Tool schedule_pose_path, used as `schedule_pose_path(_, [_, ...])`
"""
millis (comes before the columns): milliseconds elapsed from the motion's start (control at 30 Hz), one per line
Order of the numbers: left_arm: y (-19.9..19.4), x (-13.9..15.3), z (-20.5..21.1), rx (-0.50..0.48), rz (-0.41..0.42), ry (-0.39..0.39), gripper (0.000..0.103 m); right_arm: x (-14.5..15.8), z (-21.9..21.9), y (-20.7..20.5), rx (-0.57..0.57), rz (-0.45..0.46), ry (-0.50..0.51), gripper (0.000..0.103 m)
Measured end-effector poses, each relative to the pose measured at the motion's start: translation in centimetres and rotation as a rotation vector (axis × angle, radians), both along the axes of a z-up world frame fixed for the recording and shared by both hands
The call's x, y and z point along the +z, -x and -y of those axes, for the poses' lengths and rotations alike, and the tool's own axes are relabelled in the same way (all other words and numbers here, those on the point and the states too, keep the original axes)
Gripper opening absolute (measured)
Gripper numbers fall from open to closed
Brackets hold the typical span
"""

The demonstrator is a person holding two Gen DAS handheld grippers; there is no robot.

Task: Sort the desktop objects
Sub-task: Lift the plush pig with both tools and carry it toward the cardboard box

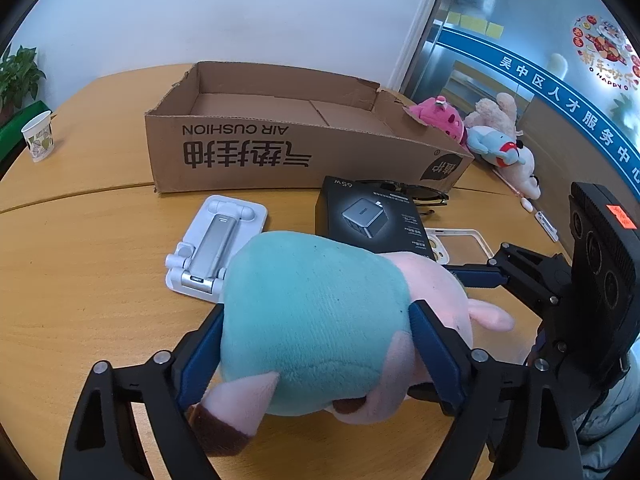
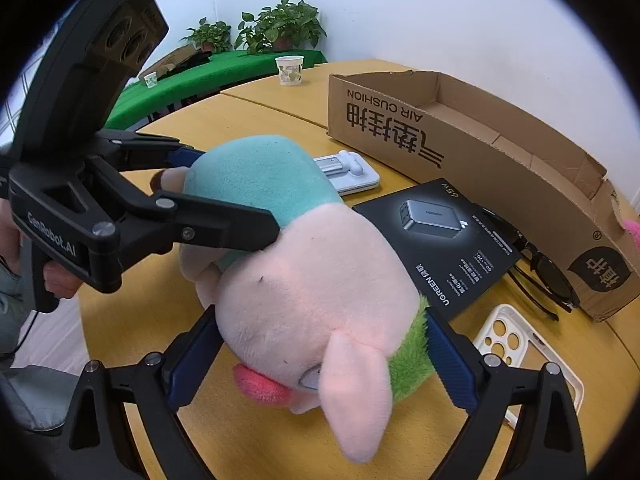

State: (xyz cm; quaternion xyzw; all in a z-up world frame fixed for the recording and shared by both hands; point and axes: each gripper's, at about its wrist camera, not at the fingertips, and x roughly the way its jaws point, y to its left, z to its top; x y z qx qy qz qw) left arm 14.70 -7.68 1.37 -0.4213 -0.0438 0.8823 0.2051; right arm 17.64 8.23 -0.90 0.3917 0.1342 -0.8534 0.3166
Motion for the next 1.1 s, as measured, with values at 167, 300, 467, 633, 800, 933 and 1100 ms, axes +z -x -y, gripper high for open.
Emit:
schedule_pose_path(167, [-0.4, 1.1, -1.1, -0.032, 0.009, 0.001, 0.07, 1.7, -1.2, 0.6, -0.018, -0.014, 0.121, 0.073])
schedule_pose_path(300, [0.3, 3.7, -2.2, -0.053, -0.033, 0.011, 0.063, 3.9, -0.5, 0.7, 0.031, -0.046, 0.068, 0.051])
schedule_pose_path(467, [1.5, 2.7, -2.0, -0.075, 0.038, 0.012, 0.069, 4.4, -2.5, 1.8, -0.014, -0.005, 0.09, 0.055])
schedule_pose_path(633, [1.0, 1.6, -0.9, -0.057, 0.05, 0.011, 0.071, 2.3, -4.9, 0.9, -0.014, 0.084, 0.102, 0.08])
schedule_pose_path(800, [1.1, 0.6, -0.5, -0.067, 0.076, -0.015, 0.08, 0.8, -3.9, 1.5, 0.02, 0.16, 0.121, 0.08])
schedule_pose_path(933, [0.8, 0.2, -0.5, -0.108, 0.077, -0.018, 0.074, -0.1, -3.8, 2.5, 0.041, 0.225, 0.162, 0.083])
schedule_pose_path(1100, [0.3, 0.1, -0.7, -0.127, 0.085, -0.01, 0.072, -0.9, -4.1, 2.4, 0.063, 0.273, 0.183, 0.084])
